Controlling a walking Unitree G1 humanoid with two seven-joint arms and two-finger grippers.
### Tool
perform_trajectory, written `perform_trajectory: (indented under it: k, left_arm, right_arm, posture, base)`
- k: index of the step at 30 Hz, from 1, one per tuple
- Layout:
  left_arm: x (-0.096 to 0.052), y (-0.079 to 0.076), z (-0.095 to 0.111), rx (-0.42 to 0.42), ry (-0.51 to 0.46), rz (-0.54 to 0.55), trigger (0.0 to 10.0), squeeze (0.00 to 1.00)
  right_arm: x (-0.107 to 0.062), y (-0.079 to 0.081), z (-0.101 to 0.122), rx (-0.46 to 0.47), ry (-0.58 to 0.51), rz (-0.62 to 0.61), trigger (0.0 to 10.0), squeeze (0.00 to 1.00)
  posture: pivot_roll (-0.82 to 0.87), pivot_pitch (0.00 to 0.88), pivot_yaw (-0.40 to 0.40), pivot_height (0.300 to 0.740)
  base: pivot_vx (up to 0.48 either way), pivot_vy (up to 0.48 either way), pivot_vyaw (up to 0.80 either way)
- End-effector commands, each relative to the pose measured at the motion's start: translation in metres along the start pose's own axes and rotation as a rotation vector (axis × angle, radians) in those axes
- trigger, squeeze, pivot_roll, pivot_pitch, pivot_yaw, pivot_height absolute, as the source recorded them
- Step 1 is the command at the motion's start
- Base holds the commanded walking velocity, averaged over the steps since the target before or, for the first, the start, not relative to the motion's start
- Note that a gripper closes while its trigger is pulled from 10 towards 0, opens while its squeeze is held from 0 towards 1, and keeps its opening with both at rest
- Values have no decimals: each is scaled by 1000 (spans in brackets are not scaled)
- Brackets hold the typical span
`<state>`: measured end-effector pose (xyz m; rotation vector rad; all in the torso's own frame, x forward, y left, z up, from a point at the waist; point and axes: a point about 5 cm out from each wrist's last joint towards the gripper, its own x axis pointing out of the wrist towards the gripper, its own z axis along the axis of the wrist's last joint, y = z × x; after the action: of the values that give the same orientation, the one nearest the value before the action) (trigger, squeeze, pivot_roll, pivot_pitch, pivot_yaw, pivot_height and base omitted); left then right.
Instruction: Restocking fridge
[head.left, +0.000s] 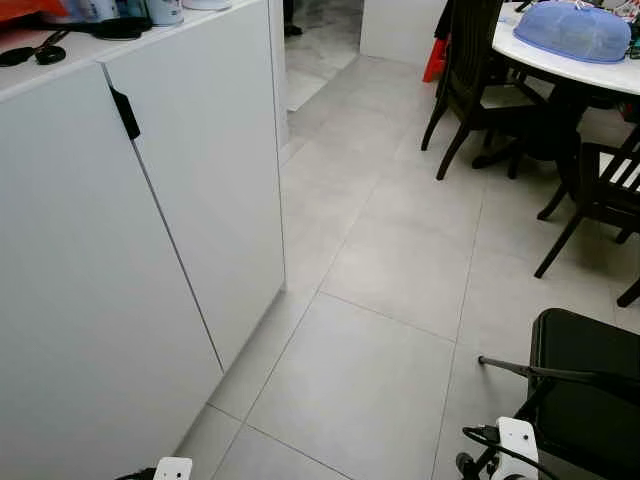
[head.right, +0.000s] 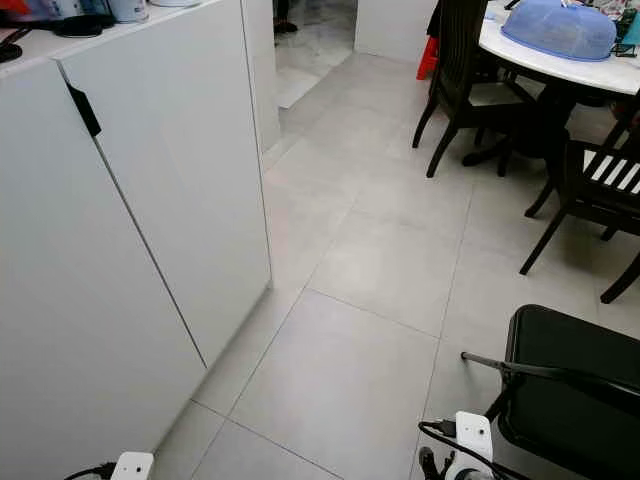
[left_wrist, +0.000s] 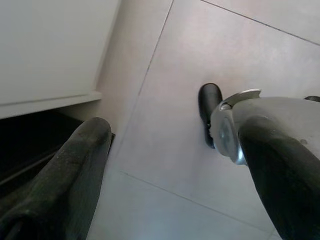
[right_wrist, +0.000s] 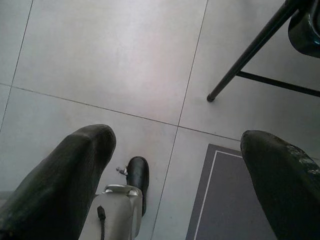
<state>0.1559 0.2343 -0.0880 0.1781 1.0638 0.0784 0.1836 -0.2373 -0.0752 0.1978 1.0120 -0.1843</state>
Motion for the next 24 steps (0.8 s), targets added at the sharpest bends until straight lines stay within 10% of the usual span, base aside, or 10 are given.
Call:
perform_trajectory:
  k: [1,24]
  left_arm:
    - [0,2,2,29,-7,10,10000,0]
    - [0,8,10,-32,-80,15,10000,0]
  right_arm:
    - [0,-2,-2,14,6,-13,10000,0]
    - [0,1,-1,-5,-7,14,10000,0]
  posture:
    - [110,0,-37,740]
    - [106,0,-30,740]
  base:
    - [0,0,0]
    - [0,0,172]
